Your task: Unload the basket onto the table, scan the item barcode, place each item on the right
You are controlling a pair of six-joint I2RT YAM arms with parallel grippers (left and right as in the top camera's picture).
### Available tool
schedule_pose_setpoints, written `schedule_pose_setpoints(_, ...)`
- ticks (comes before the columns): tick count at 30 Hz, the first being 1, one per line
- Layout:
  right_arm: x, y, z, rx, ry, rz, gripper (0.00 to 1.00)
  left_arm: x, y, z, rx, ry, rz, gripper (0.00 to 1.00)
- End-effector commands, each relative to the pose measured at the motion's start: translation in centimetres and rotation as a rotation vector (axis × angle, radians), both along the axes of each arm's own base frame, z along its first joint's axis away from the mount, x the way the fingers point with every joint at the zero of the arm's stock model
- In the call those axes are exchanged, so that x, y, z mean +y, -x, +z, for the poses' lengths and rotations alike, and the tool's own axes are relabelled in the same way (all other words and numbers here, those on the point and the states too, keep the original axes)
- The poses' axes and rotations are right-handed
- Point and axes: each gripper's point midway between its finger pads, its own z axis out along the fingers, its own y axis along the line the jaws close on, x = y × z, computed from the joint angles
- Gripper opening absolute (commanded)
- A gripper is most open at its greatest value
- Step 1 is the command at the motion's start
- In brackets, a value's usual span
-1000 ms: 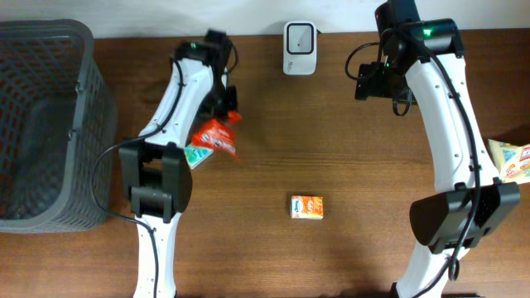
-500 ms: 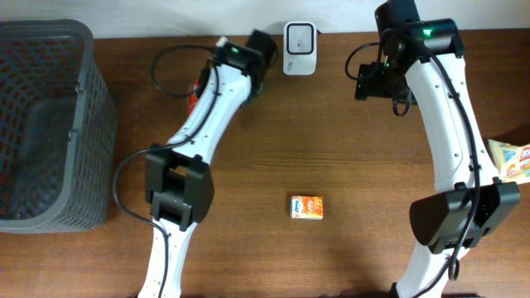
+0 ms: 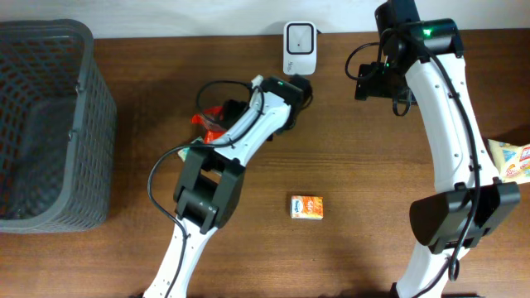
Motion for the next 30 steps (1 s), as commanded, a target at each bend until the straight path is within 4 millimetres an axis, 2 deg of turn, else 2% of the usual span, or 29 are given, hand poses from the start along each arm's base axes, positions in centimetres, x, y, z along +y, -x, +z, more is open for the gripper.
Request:
schedule_pose_setpoints(1, -0.4, 0.0, -0.1, 0.002, 0.016, -0.004, 0.98, -2.6, -0.5, 3.8, -0.02, 0.245, 0.03, 0.99)
schedule_pose_setpoints(3, -0.4, 0.0, -0.1, 0.002, 0.016, -0.004, 0.98, -2.7, -0.9, 6.6, -0.042, 0.338, 0.039, 0.99)
schedule_pose_setpoints(5, -0.4, 0.0, -0.1, 0.002, 0.016, -0.004, 0.98, -1.5, -1.4, 10.7, -0.101, 0.392, 0.058, 0.99)
schedule_pose_setpoints(7, -0.4, 0.0, -0.1, 0.002, 0.016, -0.004, 0.98, 1.0, -1.5, 15.6, -0.189, 0.412, 0.089, 0.99)
schedule_pose_setpoints(8, -0.4, 0.0, -0.1, 0.002, 0.016, -0.004, 0.98, 2.1, -1.4, 17.2, -0.221, 0.41, 0.102, 0.99)
schedule_pose_setpoints(11, -0.4, 0.0, -0.1, 0.002, 0.016, -0.004, 0.99, 5.9, -0.6, 22.0, -0.312, 0.409, 0.151, 0.99)
schedule_pose_setpoints(15, 0.2, -0.3, -0.1, -0.009, -0.014, 0.002, 0.98, 11.7, 1.4, 26.7, -0.404, 0.426, 0.247, 0.99)
schedule_pose_setpoints(17, 1.2, -1.0, -0.1, -0.033, -0.072, 0.017, 0.98, 13.6, 2.0, 28.1, -0.438, 0.447, 0.281, 0.99)
schedule_pose_setpoints(21, 5.3, -1.1, -0.1, -0.029, -0.301, 0.081, 0.98, 15.7, 2.9, 29.5, -0.468, 0.511, 0.323, 0.99)
schedule_pose_setpoints(23, 8.3, -1.1, 0.5, -0.03, -0.461, 0.143, 0.99, 16.8, 3.1, 29.8, -0.482, 0.507, 0.342, 0.99)
schedule_pose_setpoints(24, 10.8, -0.8, 0.9, -0.025, -0.541, 0.255, 0.98, 17.7, 3.3, 30.0, -0.492, 0.504, 0.363, 0.99)
schedule_pose_setpoints(27, 14.5, 0.2, 0.7, -0.015, -0.499, 0.403, 0.98, 19.6, 3.3, 29.8, -0.496, 0.521, 0.412, 0.99)
schedule_pose_setpoints(30, 18.6, 1.0, -0.2, -0.027, -0.364, 0.512, 0.98, 21.0, 3.4, 29.4, -0.488, 0.573, 0.452, 0.99)
